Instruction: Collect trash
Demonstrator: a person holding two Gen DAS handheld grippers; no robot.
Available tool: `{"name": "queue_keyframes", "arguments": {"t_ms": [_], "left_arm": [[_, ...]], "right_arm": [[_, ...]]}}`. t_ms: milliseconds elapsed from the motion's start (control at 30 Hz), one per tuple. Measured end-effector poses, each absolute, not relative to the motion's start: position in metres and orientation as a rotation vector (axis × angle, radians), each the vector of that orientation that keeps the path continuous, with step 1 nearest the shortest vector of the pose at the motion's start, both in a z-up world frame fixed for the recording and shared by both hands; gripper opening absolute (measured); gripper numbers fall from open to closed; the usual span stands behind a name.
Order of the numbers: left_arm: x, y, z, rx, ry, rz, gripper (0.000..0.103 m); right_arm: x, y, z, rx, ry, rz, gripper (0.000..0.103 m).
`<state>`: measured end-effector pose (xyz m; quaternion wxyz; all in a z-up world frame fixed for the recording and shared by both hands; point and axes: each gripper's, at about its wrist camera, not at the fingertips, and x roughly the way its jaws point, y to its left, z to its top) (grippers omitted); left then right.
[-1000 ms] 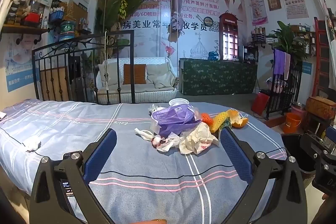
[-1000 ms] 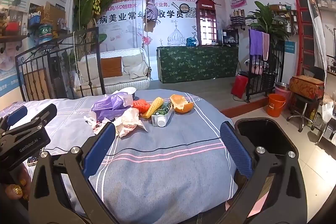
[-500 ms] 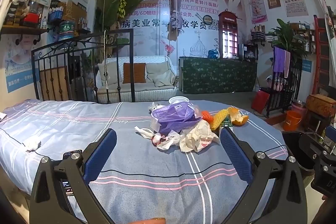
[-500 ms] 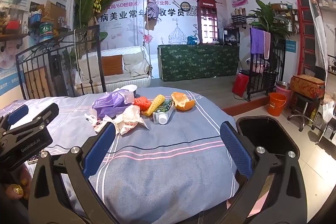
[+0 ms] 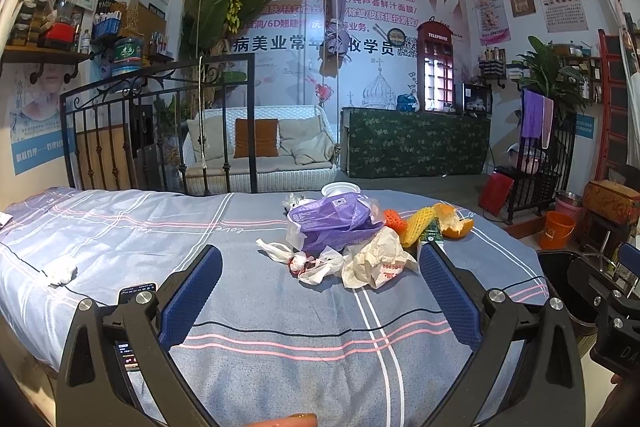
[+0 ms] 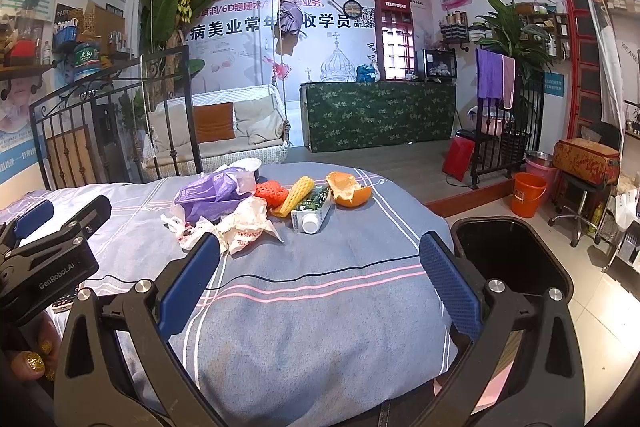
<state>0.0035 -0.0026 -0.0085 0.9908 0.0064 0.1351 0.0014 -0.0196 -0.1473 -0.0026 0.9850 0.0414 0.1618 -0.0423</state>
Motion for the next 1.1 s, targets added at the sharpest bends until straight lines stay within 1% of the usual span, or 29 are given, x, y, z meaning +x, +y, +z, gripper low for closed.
{"name": "queue_keyframes", "arguments": {"t_ms": [1100], "left_arm": [[0.0064,-0.0017,-0.0116,0.008,0.288,0.001,0.098]], "right_arm": [[-0.0117,-0.1398,-0.0072,0.079,0.349,-0.077,0.098]]}}
